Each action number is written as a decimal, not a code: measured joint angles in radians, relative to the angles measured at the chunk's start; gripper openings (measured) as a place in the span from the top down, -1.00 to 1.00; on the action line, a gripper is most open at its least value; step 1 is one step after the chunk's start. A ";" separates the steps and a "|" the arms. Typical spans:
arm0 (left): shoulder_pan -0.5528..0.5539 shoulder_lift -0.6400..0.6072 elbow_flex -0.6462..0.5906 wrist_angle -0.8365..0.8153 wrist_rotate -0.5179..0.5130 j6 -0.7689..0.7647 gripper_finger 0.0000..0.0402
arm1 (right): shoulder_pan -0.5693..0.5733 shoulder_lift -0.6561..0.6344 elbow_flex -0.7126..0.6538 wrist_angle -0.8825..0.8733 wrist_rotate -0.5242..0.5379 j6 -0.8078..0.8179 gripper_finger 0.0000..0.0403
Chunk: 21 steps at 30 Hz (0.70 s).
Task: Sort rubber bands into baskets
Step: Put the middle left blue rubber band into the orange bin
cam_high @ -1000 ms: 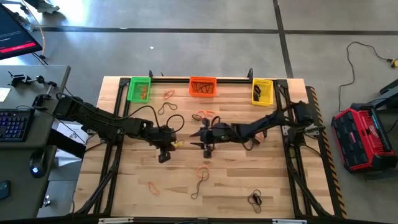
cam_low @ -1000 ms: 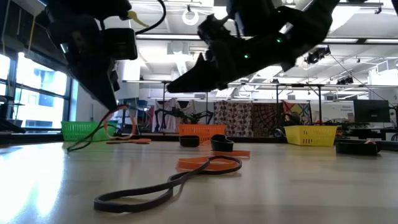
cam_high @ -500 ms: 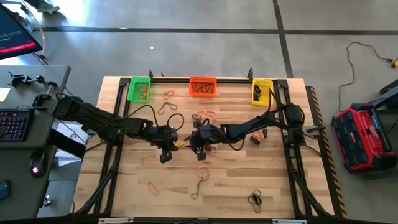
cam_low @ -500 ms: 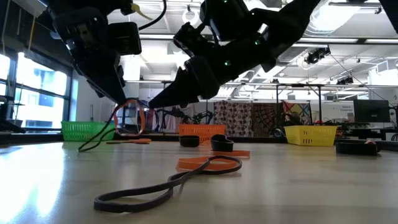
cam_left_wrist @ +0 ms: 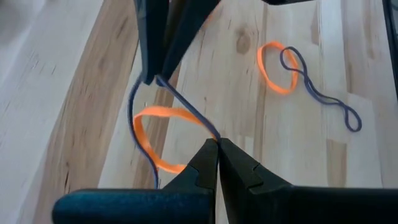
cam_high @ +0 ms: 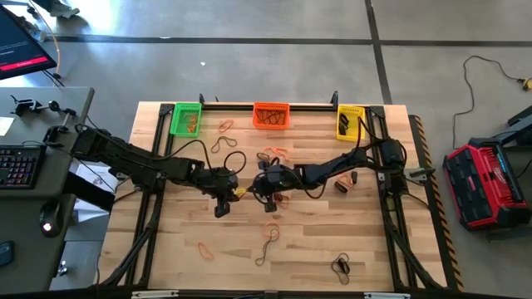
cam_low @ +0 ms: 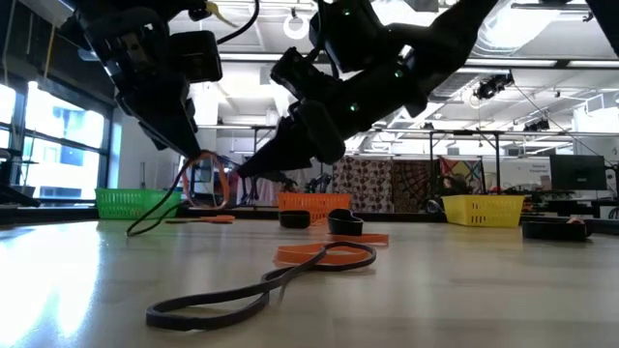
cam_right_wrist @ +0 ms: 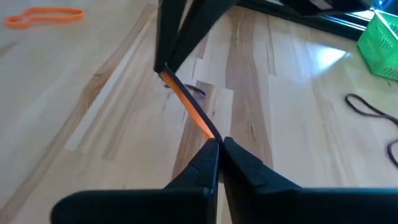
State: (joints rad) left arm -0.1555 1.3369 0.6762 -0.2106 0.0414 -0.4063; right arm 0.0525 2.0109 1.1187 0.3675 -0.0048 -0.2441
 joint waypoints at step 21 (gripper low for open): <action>-0.004 0.000 0.000 -0.042 -0.055 0.016 0.46 | -0.004 0.000 -0.001 0.023 0.024 0.009 1.00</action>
State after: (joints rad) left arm -0.1593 1.3369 0.6762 -0.2529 -0.0134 -0.3900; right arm 0.0483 2.0109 1.1175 0.3900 0.0193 -0.2352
